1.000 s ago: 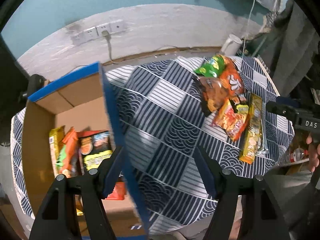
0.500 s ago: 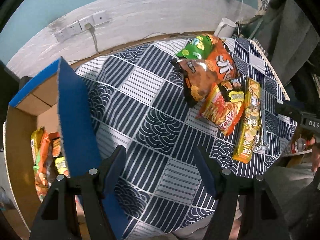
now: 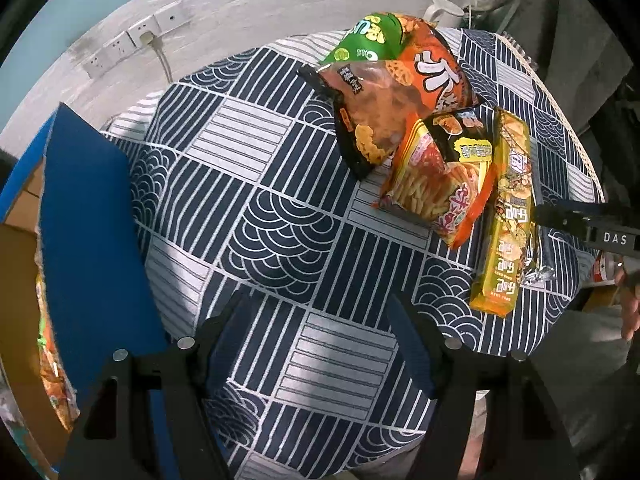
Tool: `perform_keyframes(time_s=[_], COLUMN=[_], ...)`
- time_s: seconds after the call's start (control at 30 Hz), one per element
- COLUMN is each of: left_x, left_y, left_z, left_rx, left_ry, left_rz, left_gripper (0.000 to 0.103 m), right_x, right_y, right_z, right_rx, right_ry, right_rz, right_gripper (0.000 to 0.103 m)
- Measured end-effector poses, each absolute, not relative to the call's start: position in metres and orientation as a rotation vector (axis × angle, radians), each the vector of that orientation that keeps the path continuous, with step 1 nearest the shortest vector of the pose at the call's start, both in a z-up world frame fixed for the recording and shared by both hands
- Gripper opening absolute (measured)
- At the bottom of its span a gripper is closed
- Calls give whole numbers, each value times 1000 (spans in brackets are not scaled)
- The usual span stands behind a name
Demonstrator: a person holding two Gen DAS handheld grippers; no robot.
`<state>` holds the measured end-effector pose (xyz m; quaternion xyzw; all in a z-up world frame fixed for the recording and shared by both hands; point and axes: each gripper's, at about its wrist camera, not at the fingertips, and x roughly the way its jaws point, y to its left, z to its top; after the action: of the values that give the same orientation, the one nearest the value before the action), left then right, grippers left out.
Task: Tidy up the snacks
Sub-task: 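Grasp the silver foil bar with the right tool while the left tool reaches the red-and-yellow chip bag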
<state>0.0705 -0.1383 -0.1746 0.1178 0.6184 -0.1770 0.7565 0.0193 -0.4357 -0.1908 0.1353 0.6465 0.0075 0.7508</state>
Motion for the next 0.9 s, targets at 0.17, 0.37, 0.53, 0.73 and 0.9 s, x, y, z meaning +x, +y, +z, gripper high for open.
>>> perform_keyframes(time_s=[0.17,0.37,0.53,0.73,0.9], left_x=[73,77,83,91,92], left_y=[-142,-145,-148,-161,-185], left_z=[-185,-193,-197,-193,-188], left_rx=[254,239,195,177,220], left_ry=[1376,1400,1426,1397,1318], left_rz=[-382,-383,-378,-397,-484], left_gripper=[72,72,75,77,81], right_x=[22,26,26,25,25], right_y=[-436,-436,-447,-469,-490], right_z=[-203,-215,-210,-204,-205], right_rx=[286,245,198,164,229], right_ry=[1434,1453,1451,1424,1419], right_rz=[15,14,-2,-69,-67], right_gripper=[74,59,29,28,29])
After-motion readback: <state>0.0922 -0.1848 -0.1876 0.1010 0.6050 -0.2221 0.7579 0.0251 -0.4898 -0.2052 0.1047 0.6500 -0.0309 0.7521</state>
